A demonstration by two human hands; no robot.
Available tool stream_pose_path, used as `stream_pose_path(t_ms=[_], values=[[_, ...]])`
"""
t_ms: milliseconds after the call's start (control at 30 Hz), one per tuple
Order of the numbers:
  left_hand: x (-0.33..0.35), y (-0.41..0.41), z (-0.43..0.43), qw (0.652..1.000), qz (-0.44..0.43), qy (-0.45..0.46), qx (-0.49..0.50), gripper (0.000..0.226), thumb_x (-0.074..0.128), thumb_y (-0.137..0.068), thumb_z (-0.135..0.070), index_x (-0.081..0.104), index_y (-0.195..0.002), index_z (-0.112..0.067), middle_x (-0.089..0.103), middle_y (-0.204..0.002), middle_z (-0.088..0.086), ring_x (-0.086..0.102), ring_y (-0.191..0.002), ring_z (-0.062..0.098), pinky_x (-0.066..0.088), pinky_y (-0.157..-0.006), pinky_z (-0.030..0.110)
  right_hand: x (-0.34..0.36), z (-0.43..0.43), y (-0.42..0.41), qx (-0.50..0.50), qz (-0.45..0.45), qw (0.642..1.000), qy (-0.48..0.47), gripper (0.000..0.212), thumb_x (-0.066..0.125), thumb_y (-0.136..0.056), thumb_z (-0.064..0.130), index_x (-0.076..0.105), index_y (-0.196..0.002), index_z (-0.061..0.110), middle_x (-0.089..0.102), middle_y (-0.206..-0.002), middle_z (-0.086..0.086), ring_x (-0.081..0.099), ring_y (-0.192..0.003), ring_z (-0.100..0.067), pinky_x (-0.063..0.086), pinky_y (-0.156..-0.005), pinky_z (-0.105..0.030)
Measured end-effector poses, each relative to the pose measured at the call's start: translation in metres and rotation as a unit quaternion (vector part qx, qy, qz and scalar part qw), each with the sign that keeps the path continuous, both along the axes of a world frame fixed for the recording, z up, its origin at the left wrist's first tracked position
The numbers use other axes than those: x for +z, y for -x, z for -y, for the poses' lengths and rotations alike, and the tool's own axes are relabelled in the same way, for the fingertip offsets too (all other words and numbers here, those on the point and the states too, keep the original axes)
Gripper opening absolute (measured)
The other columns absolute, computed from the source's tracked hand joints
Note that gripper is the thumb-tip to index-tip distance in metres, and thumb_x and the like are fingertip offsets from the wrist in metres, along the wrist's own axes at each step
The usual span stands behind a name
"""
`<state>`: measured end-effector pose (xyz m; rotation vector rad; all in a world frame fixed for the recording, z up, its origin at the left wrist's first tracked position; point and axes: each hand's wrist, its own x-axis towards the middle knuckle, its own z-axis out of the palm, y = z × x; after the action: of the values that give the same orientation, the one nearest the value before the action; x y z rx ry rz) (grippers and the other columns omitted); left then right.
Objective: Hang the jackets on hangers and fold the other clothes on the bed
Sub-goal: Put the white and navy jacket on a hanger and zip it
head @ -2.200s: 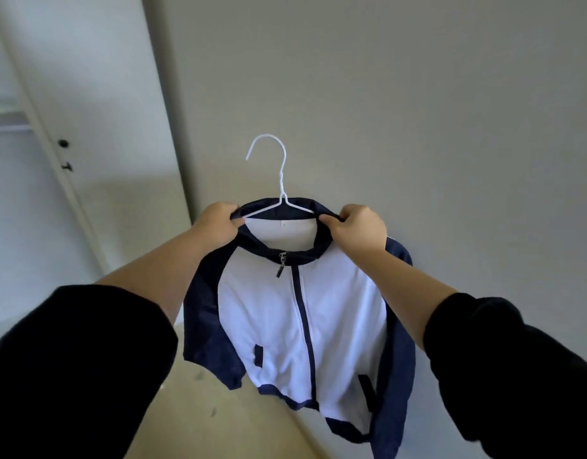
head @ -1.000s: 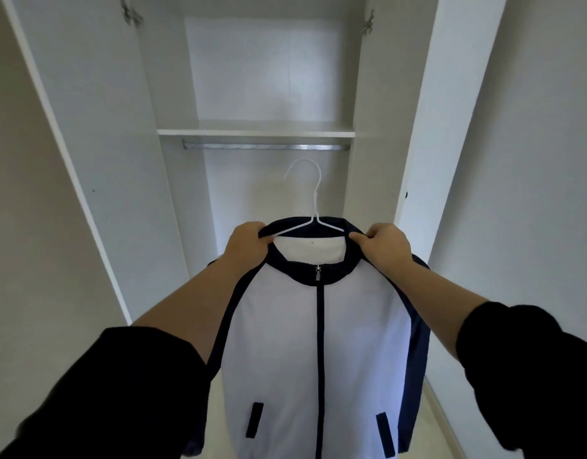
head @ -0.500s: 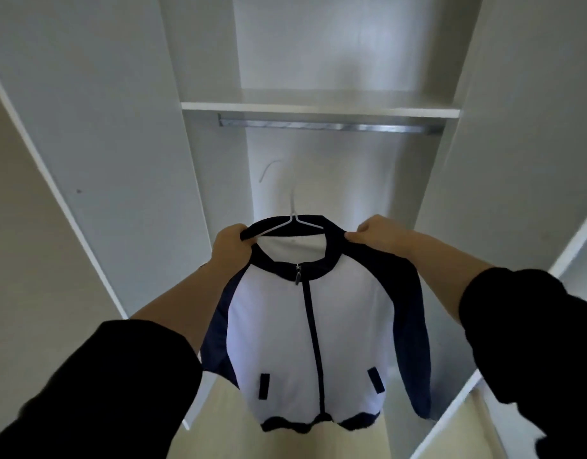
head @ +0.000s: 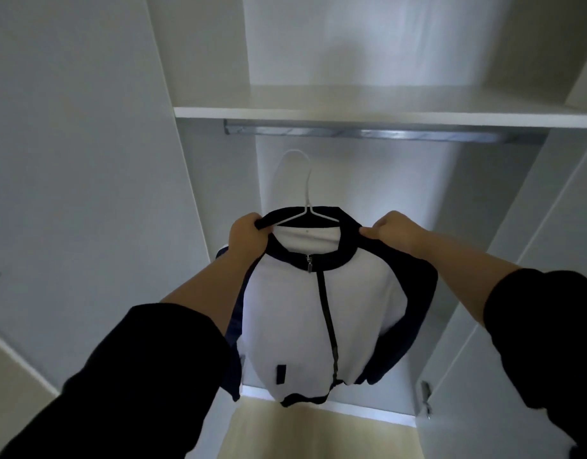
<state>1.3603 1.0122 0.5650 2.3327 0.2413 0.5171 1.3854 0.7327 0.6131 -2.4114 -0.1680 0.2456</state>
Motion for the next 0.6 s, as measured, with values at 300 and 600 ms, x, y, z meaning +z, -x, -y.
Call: stream_pose_path(t_ms=[300, 600], values=[[0.001, -0.117, -0.053, 0.915, -0.259, 0.308, 0.015, 0.067, 0.058, -0.093, -0.028, 0.023, -0.148, -0.014, 0.041, -0.141, 0.016, 0.050, -0.122, 0.037, 0.046, -0.094, 0.051, -0.002, -0.073, -0.095, -0.103, -0.042, 0.991, -0.074, 0.037, 0.069, -0.085, 0.035, 0.053, -0.069, 0.005, 0.055, -0.066, -0.008, 0.050, -0.055, -0.018, 0.039, -0.050, -0.024], [-0.021, -0.195, -0.051, 0.848, -0.201, 0.483, -0.084, 0.014, 0.047, -0.096, -0.014, 0.056, -0.087, -0.007, 0.062, -0.089, 0.011, 0.063, -0.077, 0.024, 0.049, -0.063, 0.034, -0.024, -0.135, -0.159, -0.131, -0.067, 0.963, -0.227, 0.044, 0.071, -0.086, 0.028, 0.059, -0.112, -0.005, 0.063, -0.094, -0.016, 0.059, -0.070, -0.024, 0.046, -0.054, -0.027]])
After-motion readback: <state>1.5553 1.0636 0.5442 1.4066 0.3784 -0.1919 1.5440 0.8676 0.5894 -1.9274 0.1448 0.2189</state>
